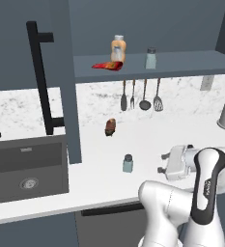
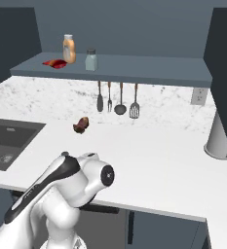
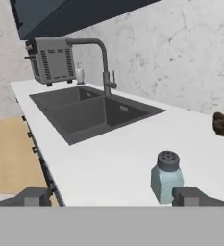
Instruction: Put the shaker and condiment bottle from the counter next to their counterparts in the cabinet.
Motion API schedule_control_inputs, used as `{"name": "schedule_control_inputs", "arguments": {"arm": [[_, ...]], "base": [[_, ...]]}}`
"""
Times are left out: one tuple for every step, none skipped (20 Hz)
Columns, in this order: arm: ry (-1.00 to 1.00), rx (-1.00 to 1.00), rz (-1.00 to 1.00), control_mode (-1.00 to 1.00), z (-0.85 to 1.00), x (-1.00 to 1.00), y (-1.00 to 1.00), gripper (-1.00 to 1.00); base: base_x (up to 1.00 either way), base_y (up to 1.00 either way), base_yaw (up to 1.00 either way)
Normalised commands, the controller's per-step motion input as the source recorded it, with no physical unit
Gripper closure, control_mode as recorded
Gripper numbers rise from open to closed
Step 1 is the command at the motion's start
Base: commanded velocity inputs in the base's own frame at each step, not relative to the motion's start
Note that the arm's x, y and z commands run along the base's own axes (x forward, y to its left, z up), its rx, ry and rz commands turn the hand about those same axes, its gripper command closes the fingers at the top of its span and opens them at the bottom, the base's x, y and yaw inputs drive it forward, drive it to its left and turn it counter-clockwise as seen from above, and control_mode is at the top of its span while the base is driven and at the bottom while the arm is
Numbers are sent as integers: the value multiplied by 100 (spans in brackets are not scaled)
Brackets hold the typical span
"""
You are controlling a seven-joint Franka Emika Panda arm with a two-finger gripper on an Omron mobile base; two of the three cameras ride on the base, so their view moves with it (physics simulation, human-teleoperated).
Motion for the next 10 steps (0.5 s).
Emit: {"name": "schedule_control_inputs", "arguments": {"arm": [[0, -9, -11, -100, -24, 41, 59, -100], [0, -9, -11, -100, -26, 36, 58, -100], [0, -9, -10, -100, -31, 34, 55, -100], [0, -9, -9, -100, -36, 29, 53, -100], [0, -7, -7, -100, -40, 20, 44, -100], [0, -6, -6, -100, -44, 16, 39, -100], [0, -3, -5, -100, -49, 9, 32, -100], [0, -2, -5, -100, -50, 6, 29, -100], [-1, -1, -5, -100, -54, 1, 26, -100], [-1, -1, -5, -100, -54, 0, 22, -100]], "base": [[0, 0, 0], [0, 0, 0], [0, 0, 0], [0, 0, 0], [0, 0, 0], [0, 0, 0], [0, 0, 0], [0, 0, 0], [0, 0, 0], [0, 0, 0]]}}
